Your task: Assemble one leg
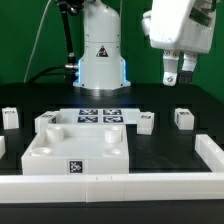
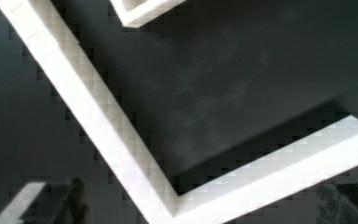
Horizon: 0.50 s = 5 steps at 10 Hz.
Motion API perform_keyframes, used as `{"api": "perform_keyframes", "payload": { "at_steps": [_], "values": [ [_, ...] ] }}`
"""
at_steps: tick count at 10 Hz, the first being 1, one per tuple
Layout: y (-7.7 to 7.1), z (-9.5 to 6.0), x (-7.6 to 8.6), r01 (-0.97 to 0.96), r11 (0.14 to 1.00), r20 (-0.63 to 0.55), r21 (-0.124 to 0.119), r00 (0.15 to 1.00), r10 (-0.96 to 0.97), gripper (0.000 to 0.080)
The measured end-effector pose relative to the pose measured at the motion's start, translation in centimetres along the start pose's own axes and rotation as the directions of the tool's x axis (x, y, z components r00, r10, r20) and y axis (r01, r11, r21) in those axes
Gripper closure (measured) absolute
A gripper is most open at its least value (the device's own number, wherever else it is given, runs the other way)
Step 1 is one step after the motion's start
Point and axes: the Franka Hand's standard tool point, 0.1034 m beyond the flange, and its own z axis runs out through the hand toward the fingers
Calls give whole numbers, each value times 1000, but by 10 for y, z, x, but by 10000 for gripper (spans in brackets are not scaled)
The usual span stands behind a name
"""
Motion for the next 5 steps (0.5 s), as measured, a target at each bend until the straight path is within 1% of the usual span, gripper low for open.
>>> {"api": "perform_keyframes", "payload": {
  "at_steps": [1,5],
  "values": [
    [1,0,0,11,1000,5,-7,1000,-11,150],
    [0,1,0,11,1000,5,-6,1000,-11,150]
  ]
}}
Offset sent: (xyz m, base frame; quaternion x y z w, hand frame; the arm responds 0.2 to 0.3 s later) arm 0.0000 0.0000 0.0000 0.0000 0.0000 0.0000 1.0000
